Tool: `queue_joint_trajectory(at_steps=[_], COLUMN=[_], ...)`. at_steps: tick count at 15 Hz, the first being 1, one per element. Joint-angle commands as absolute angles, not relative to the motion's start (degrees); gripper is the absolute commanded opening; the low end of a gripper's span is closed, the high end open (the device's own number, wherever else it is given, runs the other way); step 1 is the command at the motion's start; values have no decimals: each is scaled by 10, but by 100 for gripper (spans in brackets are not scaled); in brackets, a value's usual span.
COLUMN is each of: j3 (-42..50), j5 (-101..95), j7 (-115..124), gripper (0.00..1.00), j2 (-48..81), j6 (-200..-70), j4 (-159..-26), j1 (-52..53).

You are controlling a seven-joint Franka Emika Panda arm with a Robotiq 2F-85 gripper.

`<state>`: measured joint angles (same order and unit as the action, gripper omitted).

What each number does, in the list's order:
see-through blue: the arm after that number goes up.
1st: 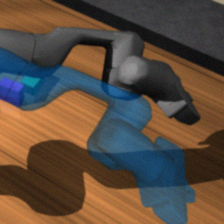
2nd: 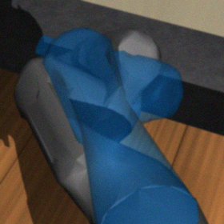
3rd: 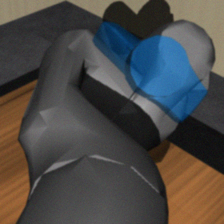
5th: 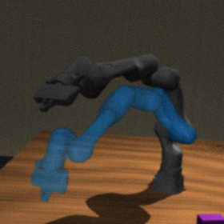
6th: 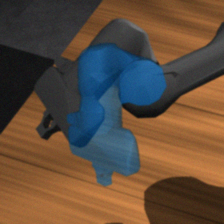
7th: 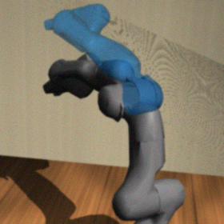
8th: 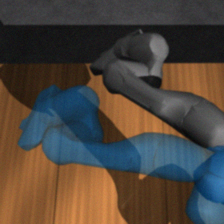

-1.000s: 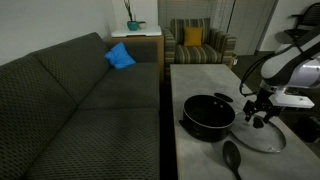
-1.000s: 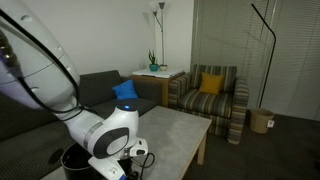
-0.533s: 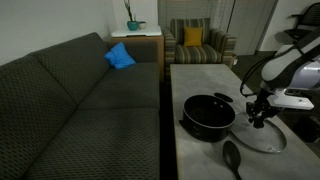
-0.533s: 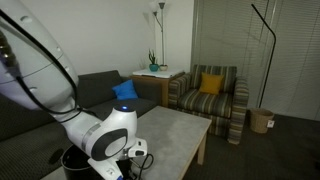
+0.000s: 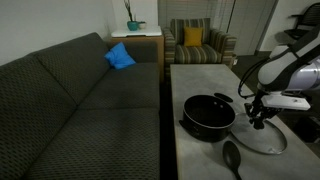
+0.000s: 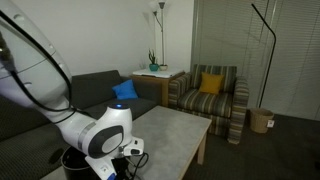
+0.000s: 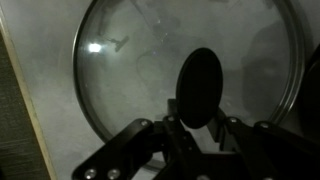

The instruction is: Take the lid from the table and place it on the black pot

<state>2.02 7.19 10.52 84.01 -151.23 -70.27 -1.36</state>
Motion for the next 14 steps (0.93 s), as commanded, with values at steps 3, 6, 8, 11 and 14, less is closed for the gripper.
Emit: queue_joint_trajectory(at_steps=[3, 6, 8, 11, 14], j3=[63, 86, 99, 105, 96], j5=[71, 73, 72, 71, 66], j7=[159, 179, 186, 181, 175], gripper=[8, 8, 8, 8, 8], j2=[780, 756, 740, 706, 688], j6=[-1542, -1565, -1570, -1557, -1551], j4=[-785, -812, -826, -844, -851], j1=[16, 25, 31, 32, 23])
